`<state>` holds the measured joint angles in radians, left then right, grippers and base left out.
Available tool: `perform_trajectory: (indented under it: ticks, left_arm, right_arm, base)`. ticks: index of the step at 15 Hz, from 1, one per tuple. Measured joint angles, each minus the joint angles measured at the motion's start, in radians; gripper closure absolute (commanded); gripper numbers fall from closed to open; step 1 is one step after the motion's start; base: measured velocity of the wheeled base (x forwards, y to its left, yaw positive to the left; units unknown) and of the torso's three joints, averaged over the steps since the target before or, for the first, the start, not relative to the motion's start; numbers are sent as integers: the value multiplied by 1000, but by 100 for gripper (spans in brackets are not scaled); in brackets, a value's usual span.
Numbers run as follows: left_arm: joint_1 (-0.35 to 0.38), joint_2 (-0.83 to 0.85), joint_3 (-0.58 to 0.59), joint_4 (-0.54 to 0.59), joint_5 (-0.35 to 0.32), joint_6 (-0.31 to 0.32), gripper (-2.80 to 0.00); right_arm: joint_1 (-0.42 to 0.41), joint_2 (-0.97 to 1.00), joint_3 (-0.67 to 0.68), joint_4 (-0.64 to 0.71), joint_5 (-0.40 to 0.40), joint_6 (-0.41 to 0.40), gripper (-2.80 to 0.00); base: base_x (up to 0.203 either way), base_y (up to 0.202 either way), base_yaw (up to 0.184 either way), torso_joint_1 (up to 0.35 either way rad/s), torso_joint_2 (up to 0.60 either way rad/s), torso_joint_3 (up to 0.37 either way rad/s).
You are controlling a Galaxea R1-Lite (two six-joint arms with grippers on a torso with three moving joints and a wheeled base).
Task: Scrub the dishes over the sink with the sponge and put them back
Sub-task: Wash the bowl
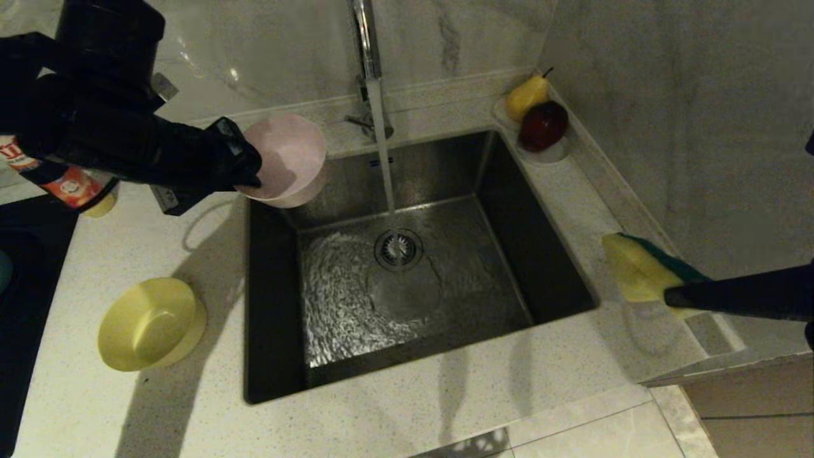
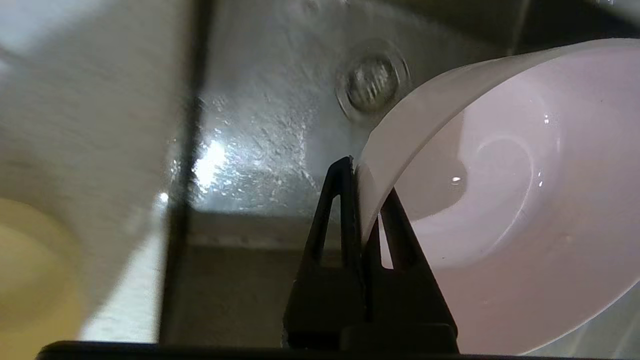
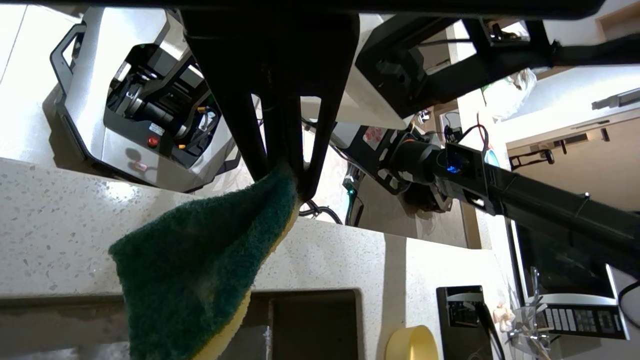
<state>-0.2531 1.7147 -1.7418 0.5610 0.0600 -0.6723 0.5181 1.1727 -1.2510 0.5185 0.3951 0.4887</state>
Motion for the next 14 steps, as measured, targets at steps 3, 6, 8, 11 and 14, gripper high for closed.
perform_trajectory:
  ticks: [3, 6, 8, 11, 14]
  left_arm:
    - [-59, 36, 7, -17, 4, -2, 0]
    - [-94, 89, 9, -74, 22, -7, 0]
    - [-120, 127, 10, -123, 31, -8, 0]
    - [-155, 174, -3, -153, 35, -8, 0]
    - [-174, 210, -7, -189, 60, -6, 0]
  right_arm:
    - [0, -22, 10, 0, -3, 1, 0]
    - [0, -39, 21, 0, -4, 1, 0]
    - [0, -49, 23, 0, -5, 0, 0]
    - [0, -56, 25, 0, -5, 0, 0]
    - [0, -60, 24, 1, -5, 0, 0]
  base:
    - [0, 0, 0, 0, 0, 0]
    - [0, 0, 0, 0, 0, 0]
    - [0, 0, 0, 0, 0, 0]
    - [0, 0, 0, 0, 0, 0]
    - [0, 0, 0, 0, 0, 0]
